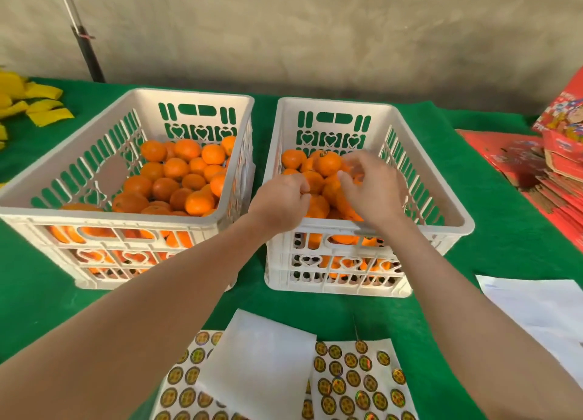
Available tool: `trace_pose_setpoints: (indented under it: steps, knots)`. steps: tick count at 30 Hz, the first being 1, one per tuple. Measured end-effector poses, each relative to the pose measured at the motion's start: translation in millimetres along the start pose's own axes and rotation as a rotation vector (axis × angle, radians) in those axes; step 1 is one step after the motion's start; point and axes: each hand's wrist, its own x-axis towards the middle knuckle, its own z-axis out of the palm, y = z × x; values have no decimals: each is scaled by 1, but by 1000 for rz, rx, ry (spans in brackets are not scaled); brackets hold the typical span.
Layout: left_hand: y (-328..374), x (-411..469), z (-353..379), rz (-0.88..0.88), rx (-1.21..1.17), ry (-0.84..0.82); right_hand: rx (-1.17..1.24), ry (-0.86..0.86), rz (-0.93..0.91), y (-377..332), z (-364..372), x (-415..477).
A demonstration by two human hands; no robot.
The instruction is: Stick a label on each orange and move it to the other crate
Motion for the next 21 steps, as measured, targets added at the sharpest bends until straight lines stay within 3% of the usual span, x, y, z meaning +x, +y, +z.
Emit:
trace_pose_setpoints:
  steps: [2, 3, 5, 8, 10, 12, 16, 18, 21]
  knots:
    - [1, -2, 0, 25, -20, 66, 257, 127, -153, -30, -5, -37]
    - [1, -4, 0, 41, -31, 98, 335, 62, -163, -42, -4, -61]
    - [1, -10, -1, 64, -69, 149, 399, -260, -75, -54, 10, -107]
    - [5, -21, -2, 68, -144, 189, 123, -912, 167, -51, 37, -151]
    - [7, -33, -3, 30, -276, 240, -13, -1118, 260, -46, 53, -169]
    - [4, -54, -4, -20, -391, 342, -67, -1142, 248, -45, 67, -182]
    - [-17, -113, 6, -11, -360, 496, -144, -1032, 275, -45, 85, -198]
    - [-29, -137, 16, -156, -352, 425, -129, -922, 286, -43, 84, -202]
    - [-45, -158, 31, -429, -300, 131, 20, -748, 332, -41, 74, -203]
